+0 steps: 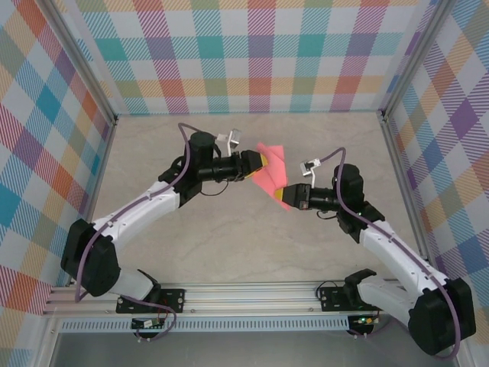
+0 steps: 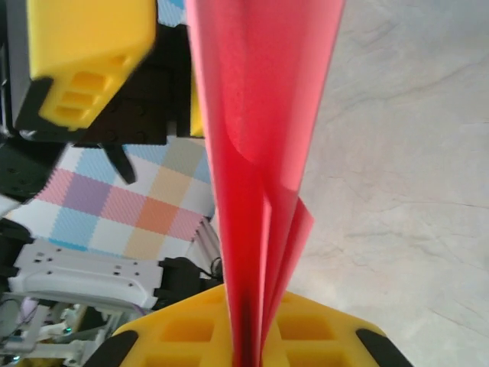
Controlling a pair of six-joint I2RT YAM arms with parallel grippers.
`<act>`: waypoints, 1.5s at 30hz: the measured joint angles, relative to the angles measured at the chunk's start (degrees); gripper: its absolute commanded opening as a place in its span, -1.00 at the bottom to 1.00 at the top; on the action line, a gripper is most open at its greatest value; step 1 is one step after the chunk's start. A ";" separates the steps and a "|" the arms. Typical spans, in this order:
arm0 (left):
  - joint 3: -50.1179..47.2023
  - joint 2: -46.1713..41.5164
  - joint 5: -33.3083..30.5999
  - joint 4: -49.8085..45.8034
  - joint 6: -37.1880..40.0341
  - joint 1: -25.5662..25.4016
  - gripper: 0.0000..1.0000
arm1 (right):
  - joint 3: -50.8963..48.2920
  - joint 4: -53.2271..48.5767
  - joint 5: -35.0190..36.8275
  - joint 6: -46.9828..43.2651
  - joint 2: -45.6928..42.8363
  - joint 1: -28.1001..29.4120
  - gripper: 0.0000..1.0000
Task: Fold a paper plane with a square sheet of paper (fold left side to right side)
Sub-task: Turn over the paper at the center of the table.
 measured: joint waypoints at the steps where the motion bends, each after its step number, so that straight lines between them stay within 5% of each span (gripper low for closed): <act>1: 0.33 -1.14 -2.14 -3.23 1.92 0.02 0.36 | 1.14 -3.58 2.01 -2.19 -0.02 0.44 -0.77; 8: 0.28 -13.77 -22.88 -20.17 11.82 0.02 0.45 | 14.14 -28.79 29.11 -15.69 5.66 14.01 -0.82; 16: -6.43 -33.03 -44.61 -26.43 13.68 0.02 0.53 | 31.65 -52.09 69.29 -19.65 30.38 31.23 -0.81; 25: -9.55 -43.08 -58.27 -32.24 13.38 0.13 0.59 | 45.16 -70.14 95.49 -17.44 56.00 39.08 -0.82; 37: -9.57 -43.30 -61.42 -34.16 13.31 0.13 0.61 | 46.90 -75.21 100.06 -16.85 68.61 42.01 -0.62; 45: -8.79 -36.61 -59.58 -35.08 12.63 0.63 0.85 | 41.75 -68.46 87.08 -21.55 60.96 43.32 -0.02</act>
